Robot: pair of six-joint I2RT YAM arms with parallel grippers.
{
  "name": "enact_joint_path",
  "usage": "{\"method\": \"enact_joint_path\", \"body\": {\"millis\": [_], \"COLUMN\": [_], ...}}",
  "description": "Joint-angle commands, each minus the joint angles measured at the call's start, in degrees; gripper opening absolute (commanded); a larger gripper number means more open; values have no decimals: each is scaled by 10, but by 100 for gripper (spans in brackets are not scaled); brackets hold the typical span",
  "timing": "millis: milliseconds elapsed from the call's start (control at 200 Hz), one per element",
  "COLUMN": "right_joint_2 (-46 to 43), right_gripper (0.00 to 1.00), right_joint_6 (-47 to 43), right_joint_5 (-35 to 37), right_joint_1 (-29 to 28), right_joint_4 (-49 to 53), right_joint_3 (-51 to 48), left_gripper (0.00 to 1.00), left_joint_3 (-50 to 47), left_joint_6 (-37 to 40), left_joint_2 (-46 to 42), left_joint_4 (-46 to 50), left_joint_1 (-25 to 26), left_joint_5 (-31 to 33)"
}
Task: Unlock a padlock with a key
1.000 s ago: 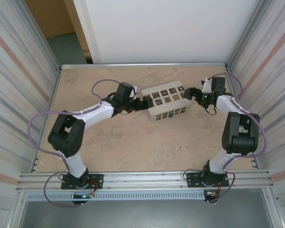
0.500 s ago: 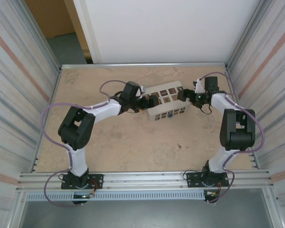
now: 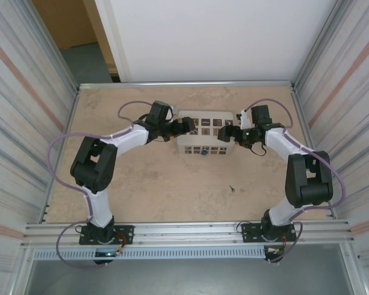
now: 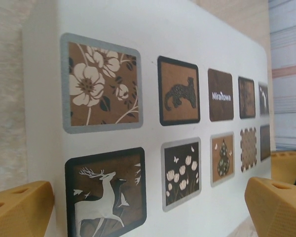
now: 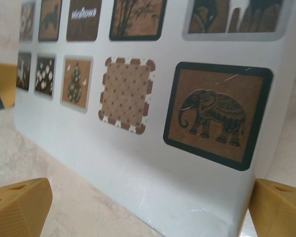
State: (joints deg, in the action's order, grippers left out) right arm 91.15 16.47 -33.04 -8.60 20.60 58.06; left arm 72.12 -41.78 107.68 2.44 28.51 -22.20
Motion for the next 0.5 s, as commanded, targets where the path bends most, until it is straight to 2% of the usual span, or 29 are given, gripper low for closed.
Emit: {"method": "enact_joint_path", "body": {"millis": [0, 291, 496], "right_joint_2": [-31, -39, -37], "right_gripper": [99, 99, 99], "right_joint_6": [27, 90, 125], "right_joint_5": [-53, -17, 36], "right_joint_1": [-39, -124, -170], "right_joint_4": [-6, -47, -79], "right_joint_3": [-7, -31, -45], "left_gripper": [99, 99, 99], "left_joint_3": [-8, 6, 14], "left_joint_6": [15, 34, 36], "left_joint_2": [-36, -29, -19], "left_joint_4": [-7, 7, 10], "left_joint_1": [-2, -37, -50], "left_joint_5": [-37, -41, -40]}}
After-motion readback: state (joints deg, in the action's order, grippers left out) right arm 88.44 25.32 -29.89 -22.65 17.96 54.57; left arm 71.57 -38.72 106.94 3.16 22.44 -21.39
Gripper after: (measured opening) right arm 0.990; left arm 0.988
